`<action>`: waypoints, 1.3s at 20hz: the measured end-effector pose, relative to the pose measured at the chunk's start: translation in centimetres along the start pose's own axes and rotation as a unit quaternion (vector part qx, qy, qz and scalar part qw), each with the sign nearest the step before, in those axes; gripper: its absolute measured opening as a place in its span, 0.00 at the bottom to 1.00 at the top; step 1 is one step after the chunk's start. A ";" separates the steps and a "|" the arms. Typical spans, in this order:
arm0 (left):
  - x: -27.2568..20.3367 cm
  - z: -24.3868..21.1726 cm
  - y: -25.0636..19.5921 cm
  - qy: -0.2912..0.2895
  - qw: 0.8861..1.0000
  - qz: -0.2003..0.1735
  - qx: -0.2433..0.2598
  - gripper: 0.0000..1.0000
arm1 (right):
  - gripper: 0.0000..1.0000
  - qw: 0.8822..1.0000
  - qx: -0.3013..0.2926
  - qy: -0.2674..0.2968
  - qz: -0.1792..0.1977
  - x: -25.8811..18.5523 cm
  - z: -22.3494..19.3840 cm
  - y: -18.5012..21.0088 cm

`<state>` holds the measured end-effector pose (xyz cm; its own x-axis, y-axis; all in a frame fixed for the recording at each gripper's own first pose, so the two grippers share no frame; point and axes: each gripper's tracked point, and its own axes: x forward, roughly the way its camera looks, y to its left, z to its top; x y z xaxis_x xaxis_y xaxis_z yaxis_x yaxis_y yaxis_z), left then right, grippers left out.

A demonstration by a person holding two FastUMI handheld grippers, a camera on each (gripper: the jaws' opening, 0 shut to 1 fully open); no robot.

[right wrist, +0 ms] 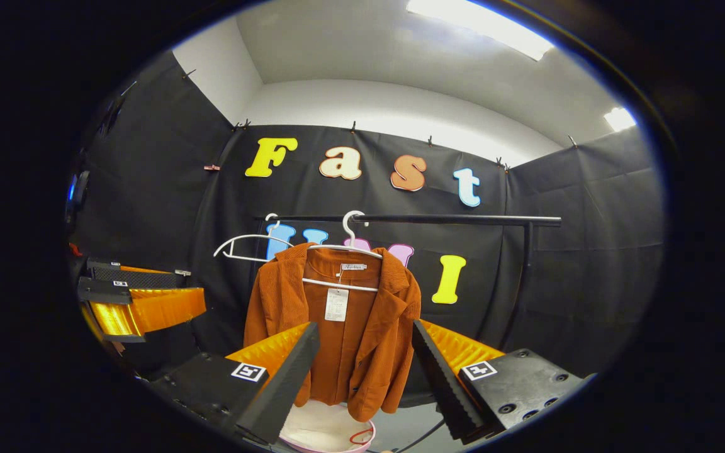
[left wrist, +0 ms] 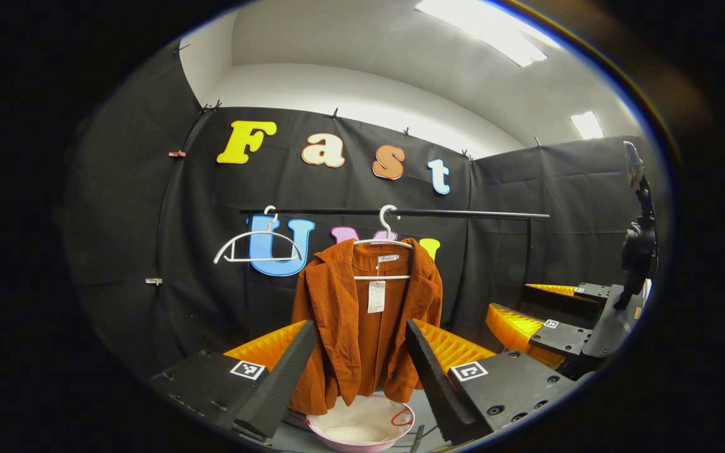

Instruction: Grasp the clothes on the hanger with both hands and then place them into the laundry hamper below.

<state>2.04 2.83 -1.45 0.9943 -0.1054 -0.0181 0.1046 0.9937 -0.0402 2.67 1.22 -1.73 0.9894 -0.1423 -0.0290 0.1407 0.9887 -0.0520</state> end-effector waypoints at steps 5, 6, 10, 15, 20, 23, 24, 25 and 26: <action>3.6 -0.5 0.0 0.000 1.000 0.004 -0.006 0.91 | 0.96 1.000 0.003 0.009 0.003 3.8 -1.7 -0.6; 4.6 -0.6 0.2 0.001 1.000 0.007 -0.006 0.91 | 0.97 1.000 0.004 0.009 0.006 4.9 -2.0 -0.7; 9.8 -1.7 2.3 0.012 0.999 0.048 0.000 0.91 | 0.96 0.999 0.009 0.017 0.034 10.9 -4.3 -1.4; 15.8 -3.6 5.4 0.027 0.994 0.106 -0.006 0.92 | 0.96 0.997 0.028 0.033 0.061 17.8 -6.8 -3.1; 19.4 -4.9 7.4 0.036 0.991 0.126 -0.013 0.92 | 0.97 0.995 0.039 0.048 0.078 21.2 -8.9 -4.1; 21.3 -5.0 7.3 0.021 0.994 0.106 -0.008 0.92 | 0.97 0.993 0.046 0.056 0.095 22.4 -9.8 -4.0; 22.0 -5.3 7.4 0.019 0.995 0.102 -0.009 0.92 | 0.96 0.992 0.048 0.061 0.100 22.8 -10.1 -3.8; 22.8 -5.9 7.3 0.023 0.995 0.101 -0.015 0.87 | 0.96 0.991 0.051 0.066 0.105 23.1 -10.4 -3.6; 23.2 -6.2 7.3 0.027 0.994 0.102 -0.020 0.92 | 0.96 0.990 0.055 0.068 0.109 23.4 -10.6 -3.4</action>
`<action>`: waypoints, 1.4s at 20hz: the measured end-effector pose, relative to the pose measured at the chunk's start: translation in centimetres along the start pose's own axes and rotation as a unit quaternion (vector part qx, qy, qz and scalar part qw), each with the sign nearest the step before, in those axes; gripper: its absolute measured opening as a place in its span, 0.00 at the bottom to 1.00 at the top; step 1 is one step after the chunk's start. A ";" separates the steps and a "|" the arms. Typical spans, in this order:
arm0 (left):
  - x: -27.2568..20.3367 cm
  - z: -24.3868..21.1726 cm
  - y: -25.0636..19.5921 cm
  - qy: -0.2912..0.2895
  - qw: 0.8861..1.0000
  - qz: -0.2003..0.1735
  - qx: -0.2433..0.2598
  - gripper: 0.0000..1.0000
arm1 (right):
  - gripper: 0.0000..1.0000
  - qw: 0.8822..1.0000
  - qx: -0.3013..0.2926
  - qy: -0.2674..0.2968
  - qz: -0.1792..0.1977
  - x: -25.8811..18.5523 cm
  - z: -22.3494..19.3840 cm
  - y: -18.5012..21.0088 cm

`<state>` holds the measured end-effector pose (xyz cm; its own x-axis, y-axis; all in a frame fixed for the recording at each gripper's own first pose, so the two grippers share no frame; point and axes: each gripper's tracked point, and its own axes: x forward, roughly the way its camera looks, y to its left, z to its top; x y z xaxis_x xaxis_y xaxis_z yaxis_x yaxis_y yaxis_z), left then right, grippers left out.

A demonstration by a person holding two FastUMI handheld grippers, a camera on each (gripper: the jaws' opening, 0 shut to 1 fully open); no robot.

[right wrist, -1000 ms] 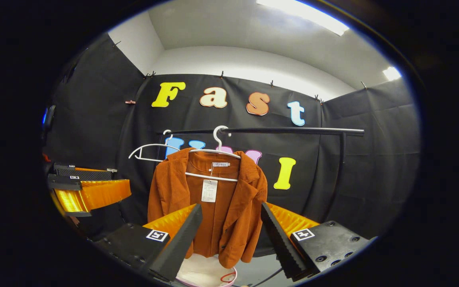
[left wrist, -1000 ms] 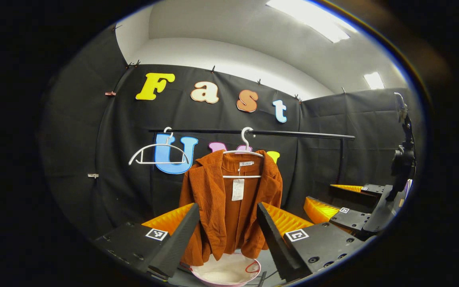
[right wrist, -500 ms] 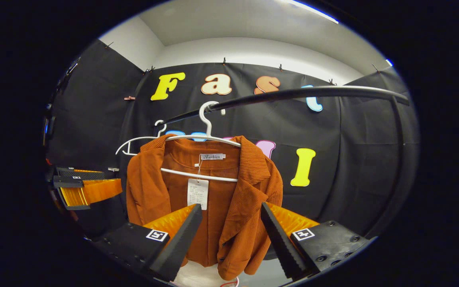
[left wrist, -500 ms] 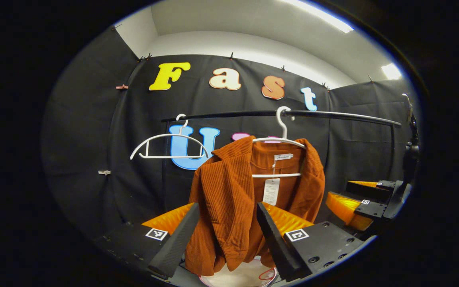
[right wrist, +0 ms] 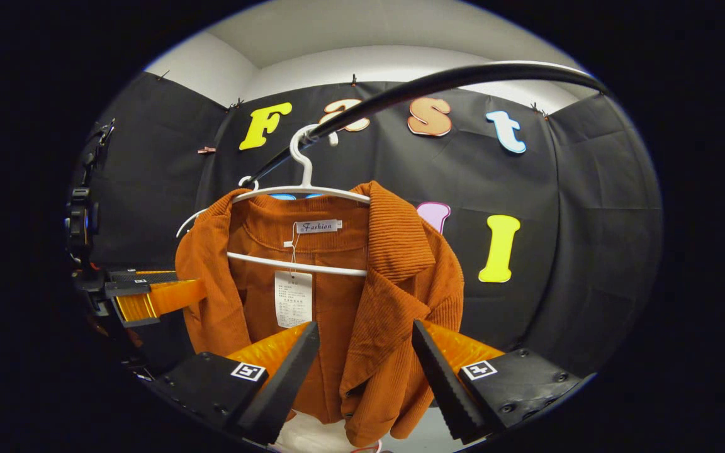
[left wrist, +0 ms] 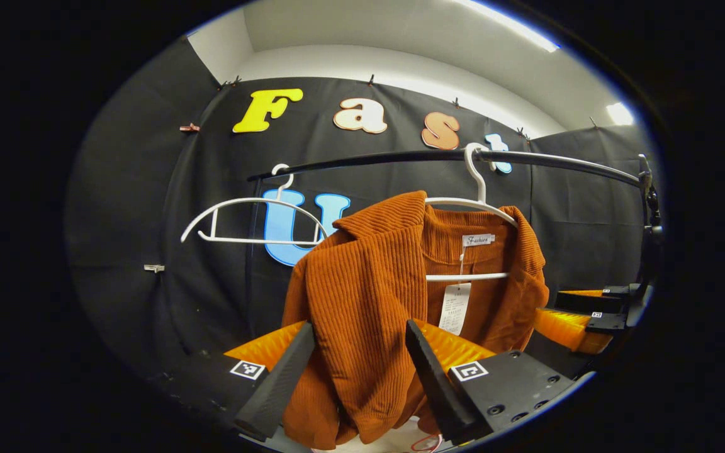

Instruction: Grasp the clothes on the hanger with both hands and then place them into the laundry hamper below.

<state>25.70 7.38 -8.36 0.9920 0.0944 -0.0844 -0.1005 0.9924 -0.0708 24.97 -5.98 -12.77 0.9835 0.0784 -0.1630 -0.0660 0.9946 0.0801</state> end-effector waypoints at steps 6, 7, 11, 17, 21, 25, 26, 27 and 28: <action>0.8 1.1 -3.4 -0.002 0.999 -0.021 -0.033 0.92 | 0.97 1.000 0.007 0.007 0.014 2.4 -0.8 -0.1; 1.2 1.1 -3.8 -0.002 0.999 -0.018 -0.031 0.91 | 0.97 1.000 0.011 0.007 0.014 2.8 -0.9 -0.3; 3.1 0.8 -4.0 0.003 1.000 0.014 -0.015 0.92 | 0.97 1.000 0.017 0.009 0.008 4.6 -1.1 -1.0; 4.3 0.5 -4.0 0.003 0.999 0.039 -0.005 0.92 | 0.97 0.999 0.033 0.020 -0.019 6.3 -2.1 -3.4; 4.8 0.6 -3.8 0.004 0.999 0.046 -0.013 0.92 | 0.97 0.997 0.068 0.026 0.015 7.2 -2.3 -1.7; 5.1 0.8 -3.7 -0.001 0.998 0.058 -0.015 0.92 | 0.97 0.998 0.055 0.013 0.034 8.7 -1.6 -0.6; 5.2 0.9 -3.6 -0.002 0.998 0.060 -0.013 0.92 | 0.98 0.998 0.055 0.011 0.029 9.2 -1.6 -1.1; 5.2 0.9 -3.3 -0.003 0.998 0.065 -0.011 0.91 | 1.00 0.998 0.061 0.008 0.024 9.7 -1.6 -1.7; 5.3 1.1 -3.1 -0.007 0.998 0.067 -0.012 0.86 | 0.98 0.998 0.068 0.005 0.013 10.1 -1.6 -2.7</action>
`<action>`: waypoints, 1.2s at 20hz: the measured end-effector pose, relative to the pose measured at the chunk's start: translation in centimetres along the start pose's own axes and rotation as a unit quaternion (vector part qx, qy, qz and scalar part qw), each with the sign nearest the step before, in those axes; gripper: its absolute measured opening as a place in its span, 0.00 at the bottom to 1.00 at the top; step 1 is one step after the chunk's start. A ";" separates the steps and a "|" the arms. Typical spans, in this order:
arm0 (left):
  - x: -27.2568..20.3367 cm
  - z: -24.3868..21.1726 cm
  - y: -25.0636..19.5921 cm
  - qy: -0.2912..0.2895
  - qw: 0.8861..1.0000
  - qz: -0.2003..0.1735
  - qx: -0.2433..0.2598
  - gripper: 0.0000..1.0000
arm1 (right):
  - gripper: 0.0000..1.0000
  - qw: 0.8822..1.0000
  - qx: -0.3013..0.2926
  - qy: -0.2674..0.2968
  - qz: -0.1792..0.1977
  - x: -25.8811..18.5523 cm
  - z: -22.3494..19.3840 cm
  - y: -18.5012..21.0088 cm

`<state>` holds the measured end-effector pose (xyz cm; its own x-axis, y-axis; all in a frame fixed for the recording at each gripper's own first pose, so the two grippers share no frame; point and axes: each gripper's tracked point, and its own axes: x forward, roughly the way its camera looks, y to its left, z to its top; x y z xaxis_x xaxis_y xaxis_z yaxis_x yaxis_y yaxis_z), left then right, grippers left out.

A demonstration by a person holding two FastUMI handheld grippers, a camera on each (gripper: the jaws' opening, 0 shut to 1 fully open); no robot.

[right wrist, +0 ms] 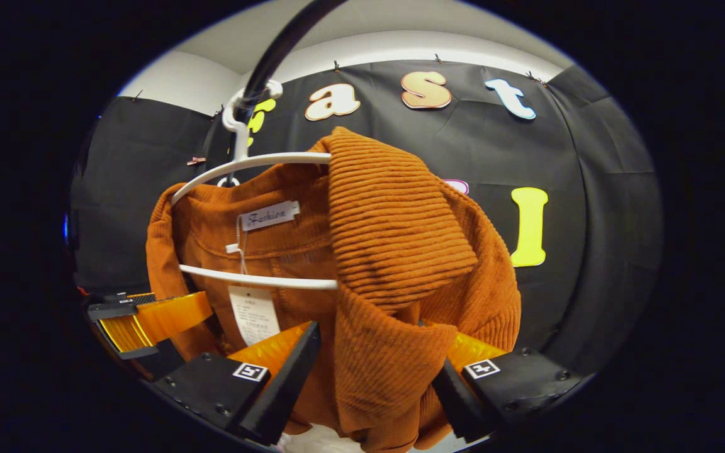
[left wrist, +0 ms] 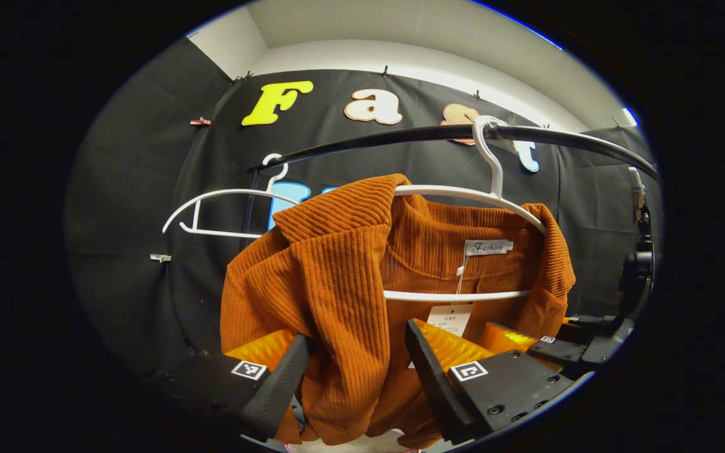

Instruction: Grasp the clothes on the hanger with both hands and then place them into the laundry hamper below.

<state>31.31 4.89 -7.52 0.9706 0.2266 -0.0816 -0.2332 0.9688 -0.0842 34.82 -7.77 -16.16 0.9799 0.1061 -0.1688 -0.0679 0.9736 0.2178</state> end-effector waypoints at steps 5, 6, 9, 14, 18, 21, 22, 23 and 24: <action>0.7 0.5 2.4 -0.007 0.999 0.041 -0.021 0.28 | 0.14 0.999 -0.036 -0.003 0.020 0.0 1.0 -1.8; 0.7 0.4 2.5 -0.001 0.999 0.043 -0.019 0.16 | 0.14 0.999 -0.043 -0.007 0.029 -0.4 1.4 -1.9; -0.2 1.4 3.9 -0.005 0.998 0.065 -0.006 0.10 | 0.14 0.997 -0.021 -0.030 0.068 -2.1 3.1 -2.1; -1.9 4.6 6.7 -0.037 0.994 0.103 0.001 0.10 | 0.14 0.994 -0.008 -0.074 0.083 -3.0 6.0 -4.4; -2.2 7.3 8.6 -0.070 0.989 0.125 0.021 0.10 | 0.14 0.989 0.043 -0.091 0.110 -2.7 6.5 -4.4; -2.1 8.7 9.4 -0.083 0.987 0.134 0.033 0.10 | 0.14 0.984 0.085 -0.101 0.115 -1.7 7.1 -5.3; -2.1 9.4 9.6 -0.089 0.986 0.136 0.038 0.10 | 0.14 0.984 0.084 -0.106 0.120 -1.5 7.6 -5.3; -2.0 10.1 9.8 -0.095 0.985 0.138 0.042 0.11 | 0.14 0.982 0.080 -0.109 0.130 -1.3 8.4 -5.2; -1.7 10.9 10.0 -0.100 0.984 0.139 0.046 0.10 | 0.14 0.980 0.078 -0.112 0.146 -1.2 9.1 -5.1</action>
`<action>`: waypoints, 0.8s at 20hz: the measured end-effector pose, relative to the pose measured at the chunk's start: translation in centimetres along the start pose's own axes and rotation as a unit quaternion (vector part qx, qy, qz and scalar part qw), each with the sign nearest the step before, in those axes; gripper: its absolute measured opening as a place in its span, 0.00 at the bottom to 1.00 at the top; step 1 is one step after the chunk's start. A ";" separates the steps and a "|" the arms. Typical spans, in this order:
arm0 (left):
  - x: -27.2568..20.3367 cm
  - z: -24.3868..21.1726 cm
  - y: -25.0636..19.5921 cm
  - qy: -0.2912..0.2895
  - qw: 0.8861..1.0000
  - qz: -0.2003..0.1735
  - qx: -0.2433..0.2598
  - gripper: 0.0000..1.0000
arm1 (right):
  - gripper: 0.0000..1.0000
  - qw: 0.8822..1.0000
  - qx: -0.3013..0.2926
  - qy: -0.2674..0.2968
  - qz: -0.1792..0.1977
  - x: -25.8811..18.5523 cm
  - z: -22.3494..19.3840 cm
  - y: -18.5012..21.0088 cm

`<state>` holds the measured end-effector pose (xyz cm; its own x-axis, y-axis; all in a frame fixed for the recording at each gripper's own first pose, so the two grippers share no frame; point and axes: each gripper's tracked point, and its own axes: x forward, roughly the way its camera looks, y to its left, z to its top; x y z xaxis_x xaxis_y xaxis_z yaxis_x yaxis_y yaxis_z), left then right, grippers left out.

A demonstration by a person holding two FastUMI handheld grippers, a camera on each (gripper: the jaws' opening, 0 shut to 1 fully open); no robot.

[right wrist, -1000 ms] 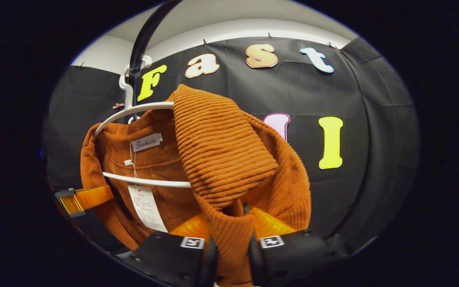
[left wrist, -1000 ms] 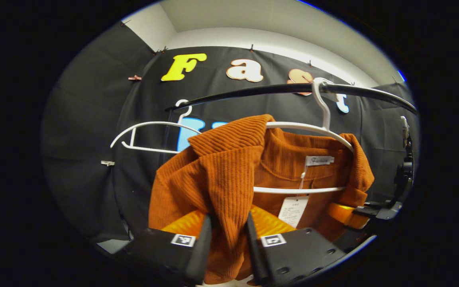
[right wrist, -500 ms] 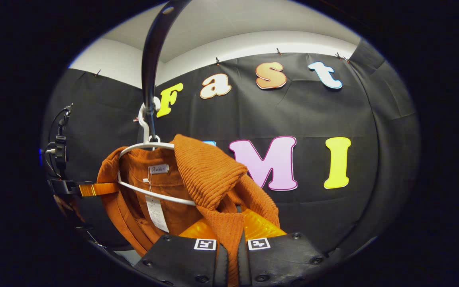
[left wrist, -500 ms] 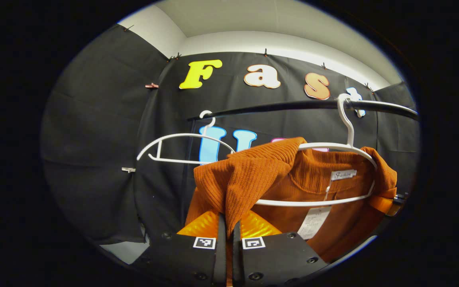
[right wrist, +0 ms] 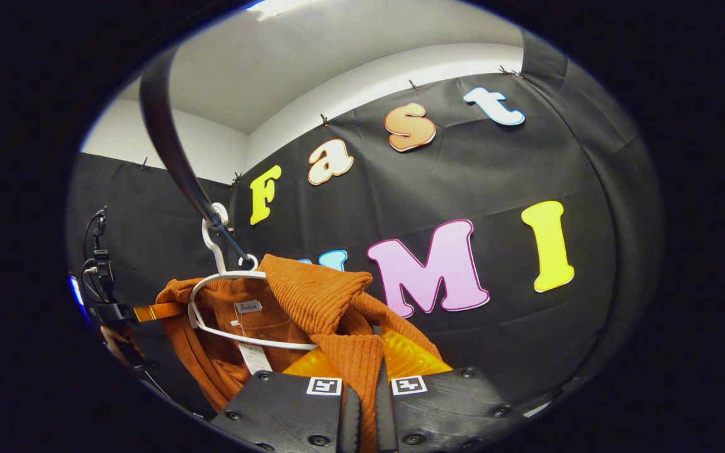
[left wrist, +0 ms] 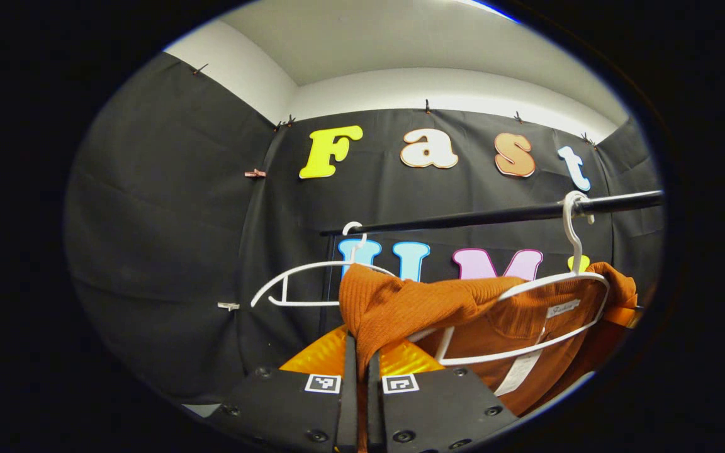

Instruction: Grasp the clothes on the hanger with both hands and then place them into the laundry hamper below.

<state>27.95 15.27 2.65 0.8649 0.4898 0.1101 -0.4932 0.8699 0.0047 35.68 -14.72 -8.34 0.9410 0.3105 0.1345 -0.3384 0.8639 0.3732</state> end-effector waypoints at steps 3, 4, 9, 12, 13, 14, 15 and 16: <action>1.4 1.5 -0.3 -0.010 1.000 -0.013 0.002 0.10 | 0.14 0.996 0.058 -0.011 0.066 0.0 2.2 1.1; 2.1 1.7 -0.1 -0.009 1.000 -0.014 0.005 0.10 | 0.11 0.994 0.077 -0.024 0.077 0.0 3.1 1.3; 5.4 0.6 0.4 0.018 0.999 -0.031 0.001 0.10 | 0.14 0.989 0.094 -0.073 0.089 1.7 7.0 0.5; 6.2 -2.6 -0.8 0.059 0.994 -0.083 -0.026 0.10 | 0.14 0.993 0.088 -0.072 0.040 3.2 6.4 -3.9; 6.0 -3.9 -1.3 0.075 0.991 -0.101 -0.038 0.10 | 0.14 0.995 0.080 -0.059 0.025 3.4 5.4 -5.0; 5.9 -4.6 -1.5 0.085 0.989 -0.114 -0.040 0.10 | 0.14 0.996 0.074 -0.046 0.013 3.5 4.4 -5.7; 5.8 -5.2 -1.6 0.090 0.987 -0.125 -0.040 0.10 | 0.10 0.996 0.077 -0.036 0.003 3.6 3.5 -6.2; 5.8 -5.5 -1.4 0.090 0.986 -0.129 -0.045 0.10 | 0.14 0.995 0.095 -0.034 0.003 3.5 3.0 -6.6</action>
<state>34.23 17.22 -2.22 0.9673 0.2461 -0.0617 -0.2505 0.9649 -0.0787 41.20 -20.49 -7.56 0.9388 0.2831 0.1962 -0.3444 0.7694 0.5380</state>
